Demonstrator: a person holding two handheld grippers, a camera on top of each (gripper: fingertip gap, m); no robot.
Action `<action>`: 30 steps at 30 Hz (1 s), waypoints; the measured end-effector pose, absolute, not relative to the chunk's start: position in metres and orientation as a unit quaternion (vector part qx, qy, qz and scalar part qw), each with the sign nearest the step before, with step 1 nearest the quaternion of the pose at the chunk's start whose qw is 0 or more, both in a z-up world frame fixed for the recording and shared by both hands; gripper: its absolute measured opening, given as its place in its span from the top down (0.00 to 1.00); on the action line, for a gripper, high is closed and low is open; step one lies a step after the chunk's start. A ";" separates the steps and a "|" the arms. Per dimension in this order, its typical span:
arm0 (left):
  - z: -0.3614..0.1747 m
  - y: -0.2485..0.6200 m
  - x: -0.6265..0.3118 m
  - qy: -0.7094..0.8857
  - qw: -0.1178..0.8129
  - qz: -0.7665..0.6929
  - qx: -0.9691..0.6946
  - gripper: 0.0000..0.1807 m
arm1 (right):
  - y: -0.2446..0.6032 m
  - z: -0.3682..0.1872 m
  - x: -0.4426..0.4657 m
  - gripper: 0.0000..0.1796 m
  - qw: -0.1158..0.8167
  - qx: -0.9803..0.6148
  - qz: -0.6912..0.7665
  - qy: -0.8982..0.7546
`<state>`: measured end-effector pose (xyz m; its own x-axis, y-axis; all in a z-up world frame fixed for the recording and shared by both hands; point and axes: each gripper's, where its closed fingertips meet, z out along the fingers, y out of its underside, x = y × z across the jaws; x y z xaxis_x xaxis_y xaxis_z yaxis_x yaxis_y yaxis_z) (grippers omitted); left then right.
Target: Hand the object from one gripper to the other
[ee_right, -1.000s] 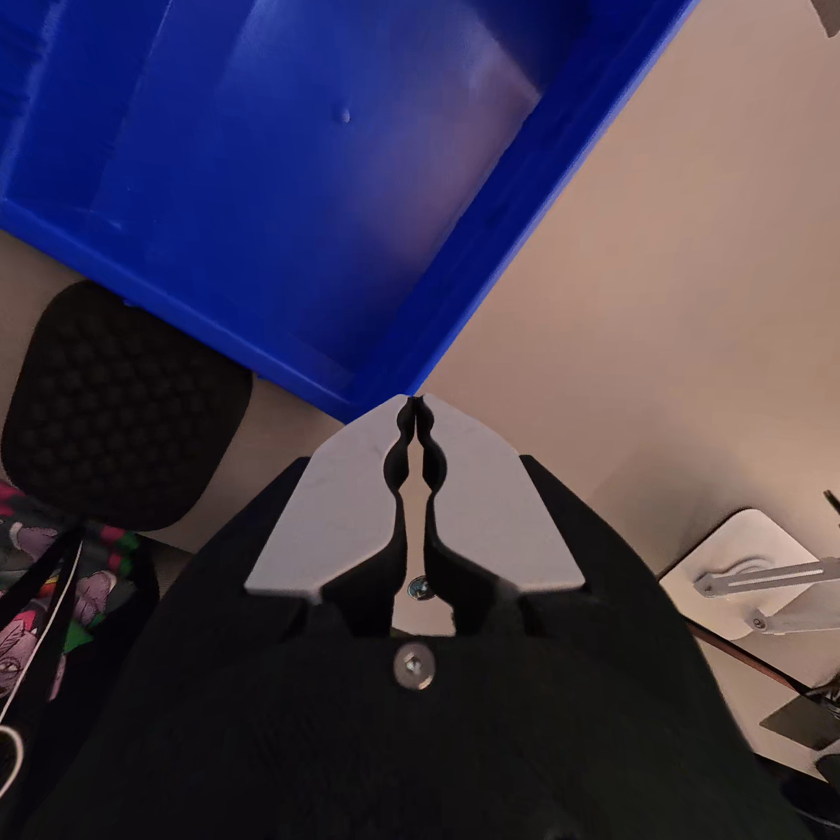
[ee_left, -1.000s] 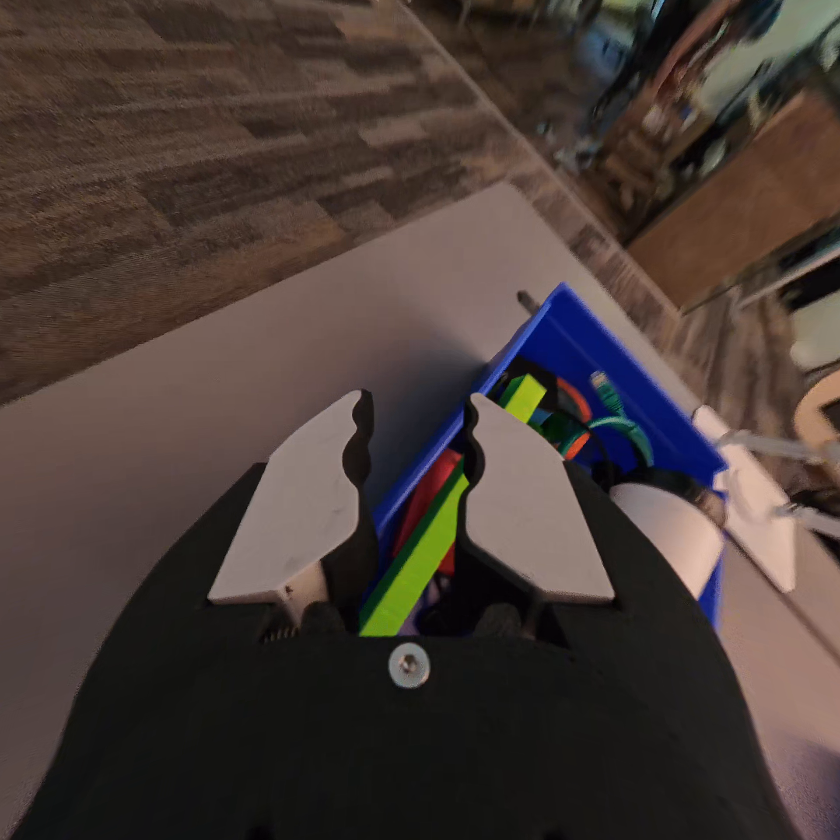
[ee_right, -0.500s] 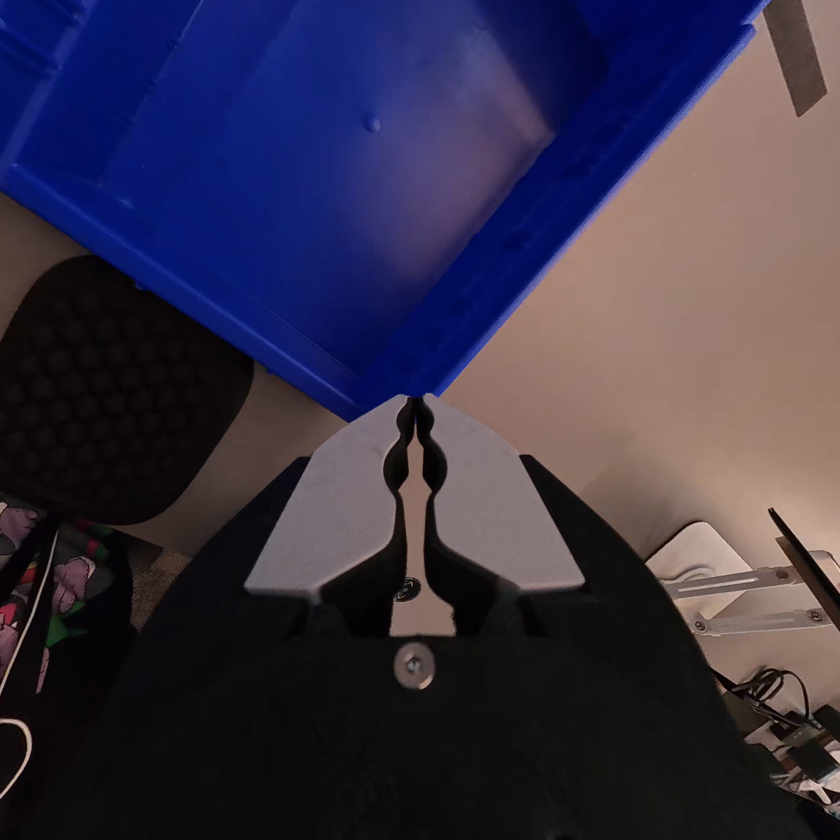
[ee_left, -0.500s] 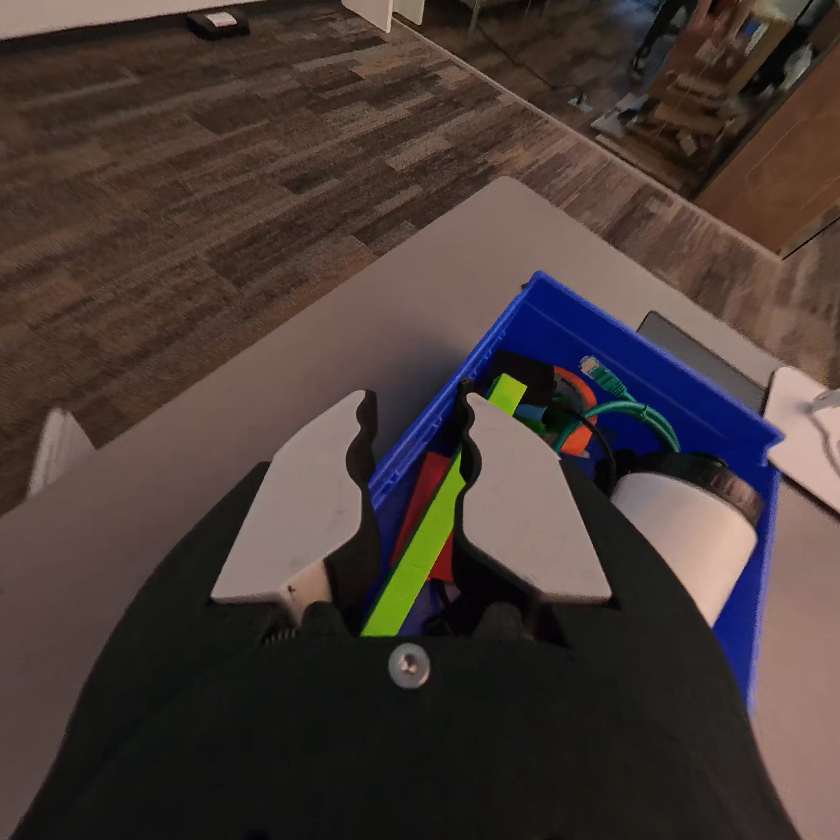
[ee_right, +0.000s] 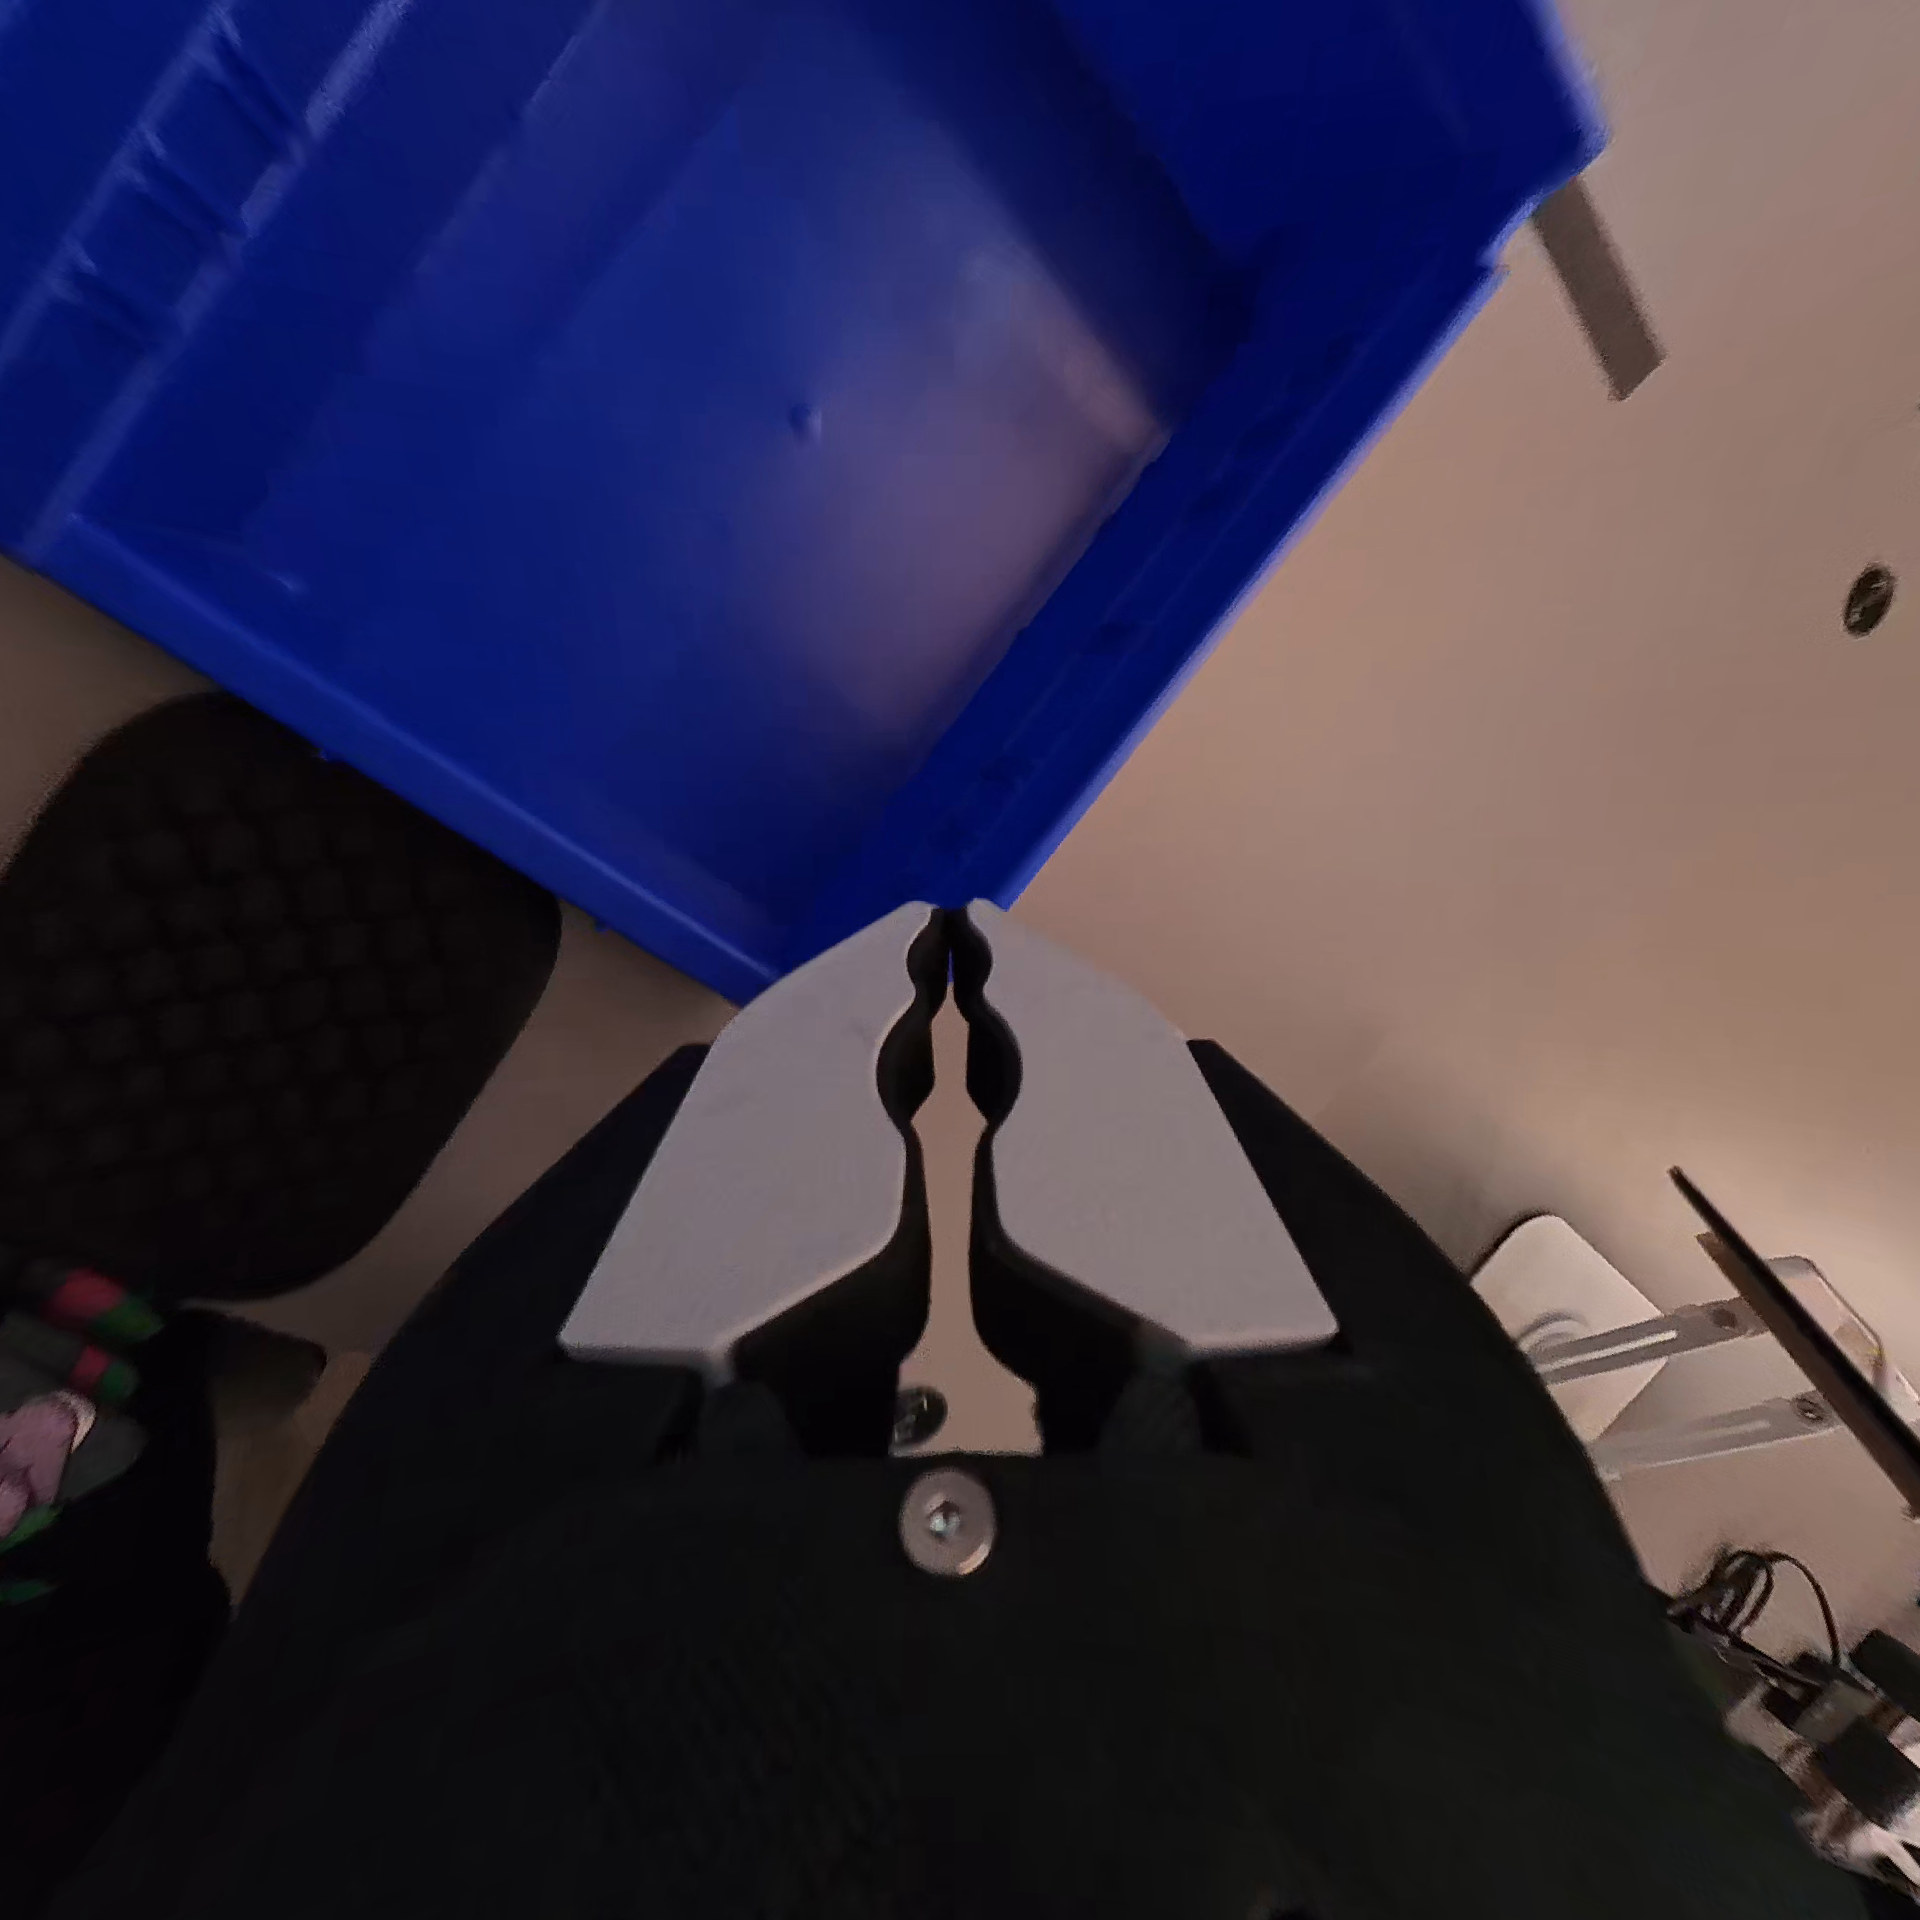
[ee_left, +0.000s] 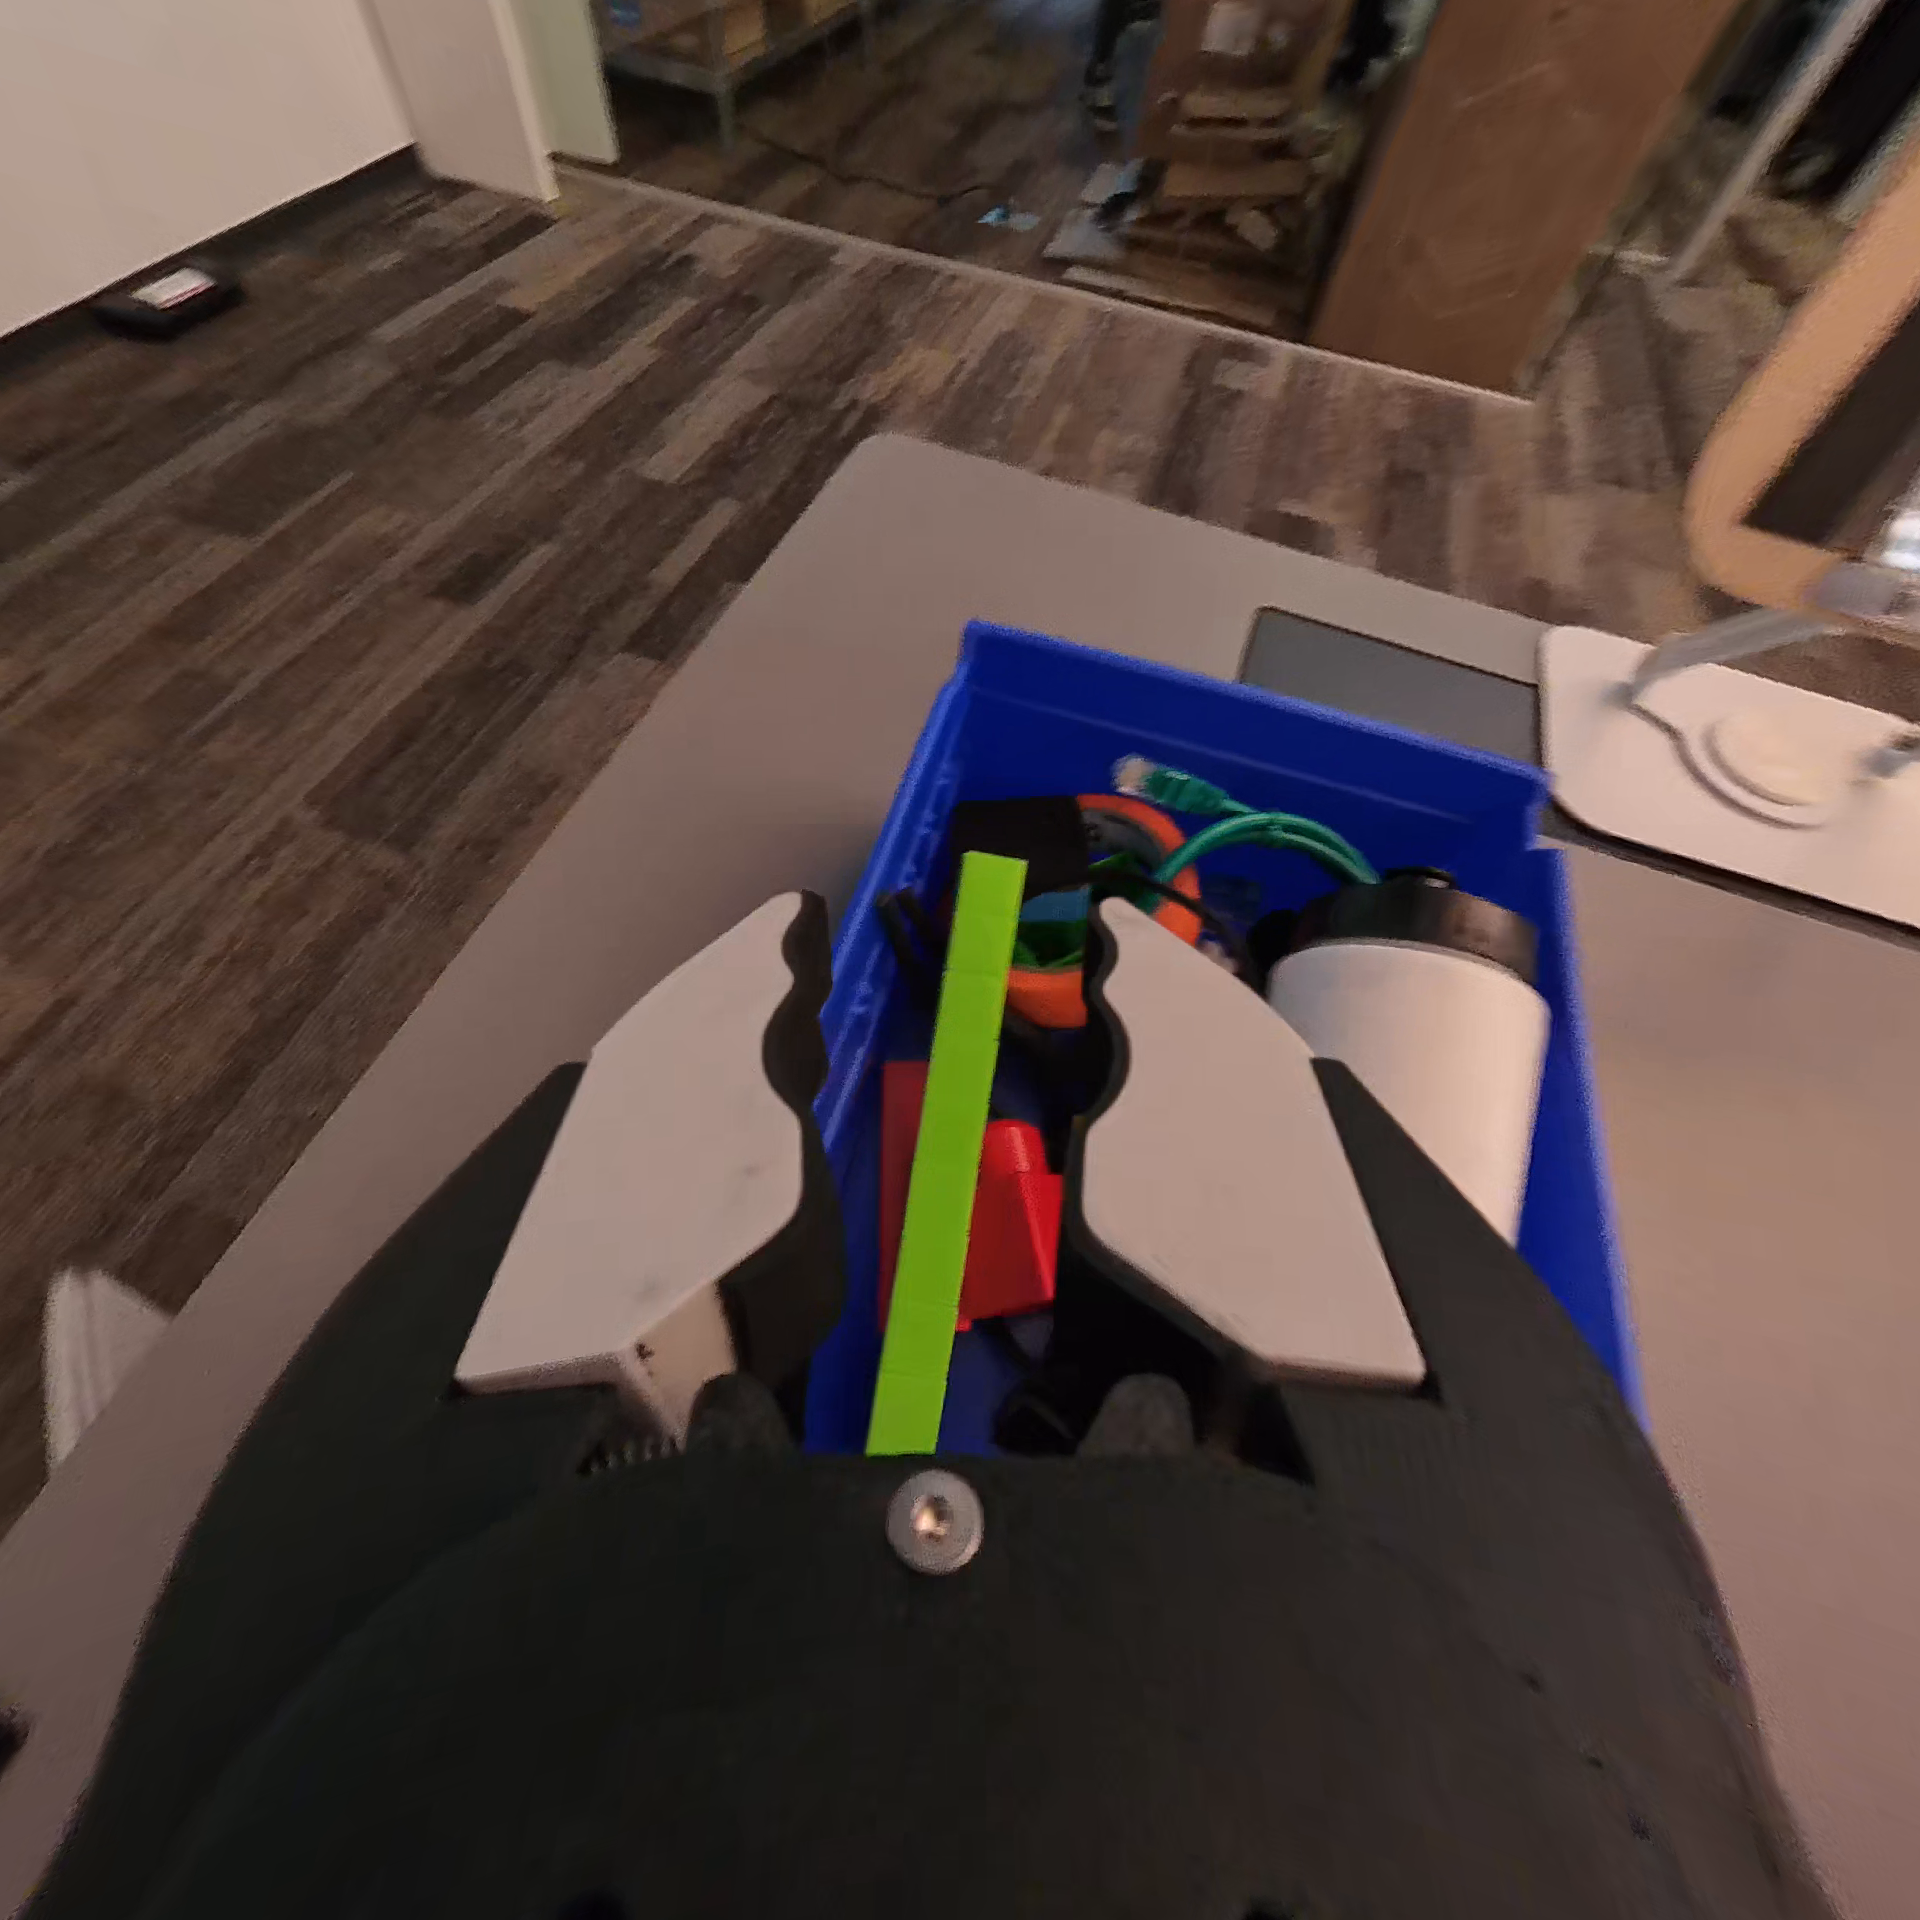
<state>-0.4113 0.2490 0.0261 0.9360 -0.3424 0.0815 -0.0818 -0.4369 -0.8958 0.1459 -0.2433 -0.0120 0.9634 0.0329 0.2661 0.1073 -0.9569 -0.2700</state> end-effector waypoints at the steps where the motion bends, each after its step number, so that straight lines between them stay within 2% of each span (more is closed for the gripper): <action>1: 0.032 0.246 -0.404 0.142 0.518 -0.145 -0.831 0.73 | -0.236 -0.006 0.147 0.99 0.160 -0.977 -0.138 -0.032; 5: 0.062 0.227 -0.382 0.182 0.543 -0.239 -0.784 0.71 | -0.193 0.033 0.139 0.99 0.295 -0.944 -0.143 -0.032; 9: 0.077 0.200 -0.371 0.237 0.538 -0.294 -0.754 0.67 | -0.153 0.108 0.112 0.97 0.530 -0.843 -0.084 -0.045; 11: 0.076 0.184 -0.366 0.276 0.528 -0.296 -0.746 0.66 | -0.149 0.141 0.111 0.89 0.627 -0.774 -0.081 -0.039; 14: 0.073 0.154 -0.357 0.321 0.522 -0.319 -0.723 0.65 | -0.153 0.164 0.118 0.74 0.711 -0.692 -0.118 -0.038; 17: 0.066 0.129 -0.353 0.347 0.514 -0.342 -0.706 0.64 | -0.150 0.155 0.131 0.73 0.692 -0.703 -0.162 -0.040; 21: 0.055 0.114 -0.357 0.373 0.512 -0.332 -0.699 0.64 | -0.151 0.157 0.138 0.65 0.692 -0.689 -0.212 -0.037; 27: 0.013 0.141 -0.381 0.420 0.509 -0.137 -0.739 0.67 | -0.154 0.181 0.106 0.64 0.705 -0.650 -0.277 -0.059; 28: 0.004 0.149 -0.386 0.418 0.494 -0.113 -0.754 0.71 | -0.151 0.184 0.100 0.64 0.703 -0.644 -0.296 -0.066; 30: -0.016 0.167 -0.396 0.395 0.446 -0.084 -0.799 0.71 | -0.136 0.185 0.086 0.64 0.687 -0.643 -0.326 -0.090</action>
